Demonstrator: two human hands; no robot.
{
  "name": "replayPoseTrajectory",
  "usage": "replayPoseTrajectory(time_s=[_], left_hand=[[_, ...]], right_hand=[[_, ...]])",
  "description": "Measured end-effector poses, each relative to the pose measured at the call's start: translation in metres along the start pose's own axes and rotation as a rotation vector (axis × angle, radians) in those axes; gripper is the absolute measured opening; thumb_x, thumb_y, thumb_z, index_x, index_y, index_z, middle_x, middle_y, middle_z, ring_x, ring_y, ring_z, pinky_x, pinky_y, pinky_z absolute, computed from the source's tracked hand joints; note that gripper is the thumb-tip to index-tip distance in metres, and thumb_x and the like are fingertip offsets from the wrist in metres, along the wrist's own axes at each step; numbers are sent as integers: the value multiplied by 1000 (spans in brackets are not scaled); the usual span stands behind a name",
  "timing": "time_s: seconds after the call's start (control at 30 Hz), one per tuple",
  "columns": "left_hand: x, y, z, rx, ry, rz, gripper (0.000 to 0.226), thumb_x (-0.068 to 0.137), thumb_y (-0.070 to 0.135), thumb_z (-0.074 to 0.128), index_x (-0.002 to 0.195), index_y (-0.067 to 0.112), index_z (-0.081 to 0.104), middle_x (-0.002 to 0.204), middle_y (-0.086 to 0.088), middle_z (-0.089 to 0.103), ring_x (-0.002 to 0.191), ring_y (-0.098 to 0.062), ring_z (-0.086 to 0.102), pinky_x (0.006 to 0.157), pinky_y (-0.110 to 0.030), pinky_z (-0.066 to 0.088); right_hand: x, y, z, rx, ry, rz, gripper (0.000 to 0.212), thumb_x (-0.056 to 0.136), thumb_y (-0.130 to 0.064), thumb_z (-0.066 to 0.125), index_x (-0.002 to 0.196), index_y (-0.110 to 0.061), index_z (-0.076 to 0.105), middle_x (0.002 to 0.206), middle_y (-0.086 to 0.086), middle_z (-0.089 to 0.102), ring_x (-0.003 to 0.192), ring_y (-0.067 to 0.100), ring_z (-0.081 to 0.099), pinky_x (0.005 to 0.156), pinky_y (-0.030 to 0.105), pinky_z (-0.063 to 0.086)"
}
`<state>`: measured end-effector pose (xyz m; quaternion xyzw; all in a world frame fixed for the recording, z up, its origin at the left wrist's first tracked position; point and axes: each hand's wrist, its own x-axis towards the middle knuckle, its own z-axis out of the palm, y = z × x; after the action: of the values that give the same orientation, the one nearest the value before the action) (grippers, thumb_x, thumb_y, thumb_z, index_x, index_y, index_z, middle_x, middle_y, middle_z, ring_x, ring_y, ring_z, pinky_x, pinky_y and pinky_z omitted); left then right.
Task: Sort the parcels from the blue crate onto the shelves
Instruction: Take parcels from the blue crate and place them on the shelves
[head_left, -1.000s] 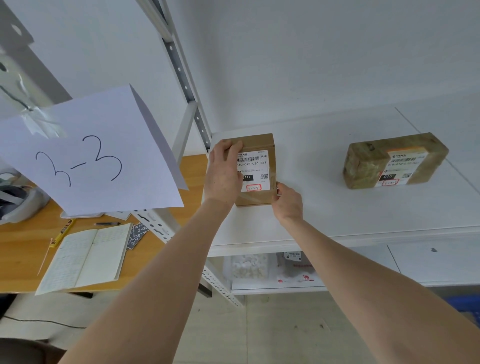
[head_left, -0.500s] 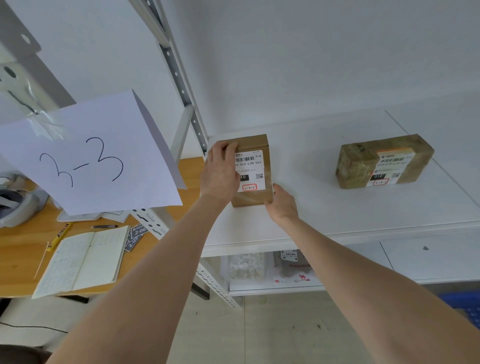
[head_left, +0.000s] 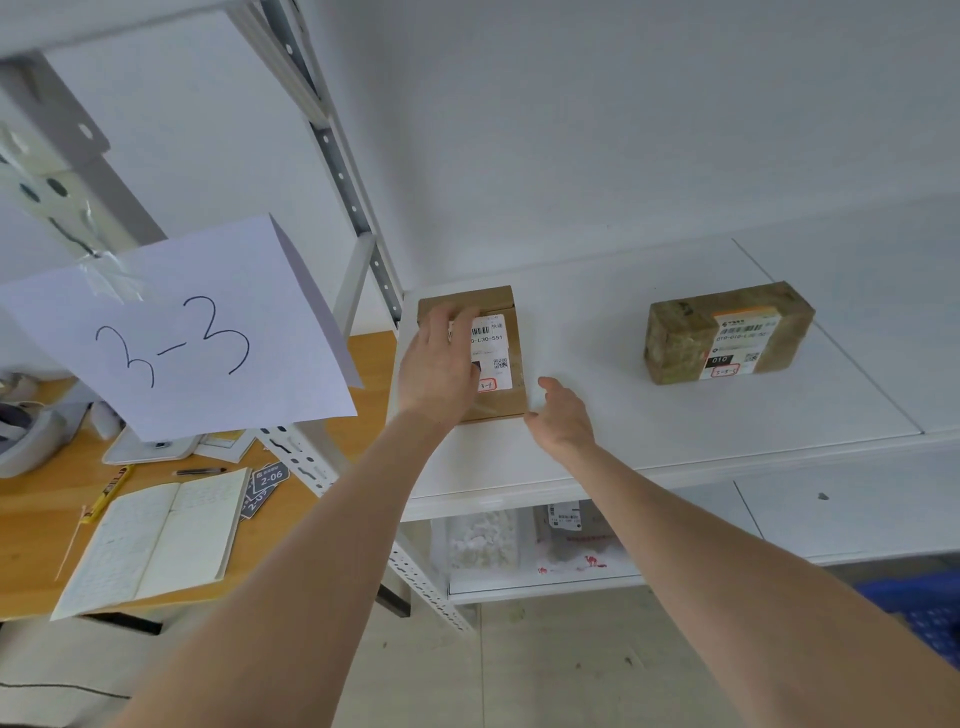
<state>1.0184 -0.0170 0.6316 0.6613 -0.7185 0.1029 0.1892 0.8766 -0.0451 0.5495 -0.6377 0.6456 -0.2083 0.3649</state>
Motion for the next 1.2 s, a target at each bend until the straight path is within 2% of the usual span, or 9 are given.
replayPoseTrajectory(time_s=[0.07, 0.13, 0.27, 0.4, 0.47, 0.57, 0.77, 1.03, 1.2], left_hand=[[-8, 12, 1, 18, 88, 132, 56, 67, -2, 67, 122, 4, 55, 119, -17, 55, 101, -32, 58, 68, -36, 52], [-15, 24, 5, 0, 127, 216, 46, 65, -3, 62, 111, 3, 60, 108, -16, 59, 91, -31, 61, 63, -35, 53], [-30, 49, 21, -60, -20, 207, 40, 69, 0, 61, 108, 5, 59, 105, -12, 57, 87, -28, 60, 55, -32, 49], [-35, 89, 38, -19, -308, 128, 46, 86, 10, 52, 131, 12, 43, 129, -8, 41, 111, -25, 50, 74, -33, 49], [-36, 115, 48, -5, -451, 115, 49, 88, 12, 50, 135, 15, 38, 133, -8, 35, 119, -25, 43, 86, -35, 48], [-42, 165, 64, -36, -584, 133, 49, 89, 13, 50, 136, 16, 38, 133, -8, 34, 123, -25, 40, 90, -36, 47], [-68, 299, 89, -140, -600, 362, 45, 90, 10, 48, 134, 18, 42, 132, -5, 37, 120, -22, 43, 84, -34, 45], [-137, 516, 131, -103, -754, 504, 47, 89, 15, 51, 135, 11, 39, 135, -13, 35, 120, -30, 44, 92, -41, 44], [-183, 652, 157, -152, -799, 578, 45, 89, 21, 54, 131, 11, 42, 127, -13, 40, 116, -32, 47, 92, -41, 45]], right_hand=[[-5, 2, -6, -12, 18, 4, 56, 94, -14, 53, 146, -18, 33, 142, 11, 42, 122, 28, 51, 97, 38, 48], [-10, 5, -12, -16, 36, 8, 55, 95, -13, 52, 146, -20, 32, 142, 10, 40, 118, 27, 53, 93, 35, 49], [-26, 22, -31, -21, 70, 10, 55, 95, -12, 49, 146, -21, 32, 142, 9, 37, 119, 25, 51, 91, 31, 45], [-44, 55, -61, -30, 125, 70, 55, 94, -11, 49, 146, -22, 32, 144, 8, 35, 121, 24, 51, 94, 33, 45], [-57, 77, -79, -41, 152, 114, 55, 94, -11, 49, 145, -23, 33, 144, 6, 34, 120, 23, 52, 91, 33, 46], [-80, 115, -110, -74, 177, 174, 51, 94, -13, 51, 142, -24, 37, 142, 5, 33, 117, 24, 53, 89, 34, 47], [-141, 218, -178, -102, 266, 300, 44, 95, -17, 52, 138, -21, 43, 141, 6, 34, 122, 24, 46, 95, 34, 46], [-245, 393, -285, -99, 325, 448, 44, 94, -19, 52, 137, -18, 45, 141, 10, 34, 128, 28, 39, 100, 38, 43], [-301, 500, -362, -133, 332, 547, 48, 92, -24, 56, 138, -20, 44, 140, 10, 35, 129, 30, 37, 104, 39, 40]])
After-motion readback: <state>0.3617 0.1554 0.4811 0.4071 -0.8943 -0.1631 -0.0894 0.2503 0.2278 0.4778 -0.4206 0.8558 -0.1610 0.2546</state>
